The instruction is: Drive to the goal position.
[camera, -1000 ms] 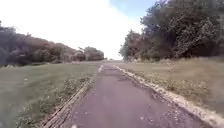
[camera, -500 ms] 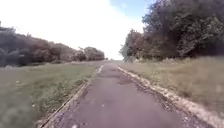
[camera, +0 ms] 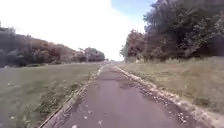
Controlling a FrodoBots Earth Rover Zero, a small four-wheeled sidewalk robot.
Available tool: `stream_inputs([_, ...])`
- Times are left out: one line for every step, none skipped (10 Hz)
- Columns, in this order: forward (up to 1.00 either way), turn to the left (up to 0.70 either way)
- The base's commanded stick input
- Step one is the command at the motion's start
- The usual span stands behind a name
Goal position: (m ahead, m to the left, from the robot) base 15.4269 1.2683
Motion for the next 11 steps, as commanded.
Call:
stream_inputs([0.85, 0.00])
stream_inputs([0.85, 0.00])
stream_inputs([0.85, 0.00])
stream_inputs([0.85, 0.00])
stream_inputs([0.85, 0.00])
stream_inputs([0.85, 0.00])
stream_inputs([0.85, 0.00])
stream_inputs([0.85, 0.00])
stream_inputs([0.85, 0.00])
stream_inputs([0.85, 0.00])
stream_inputs([0.85, 0.00])
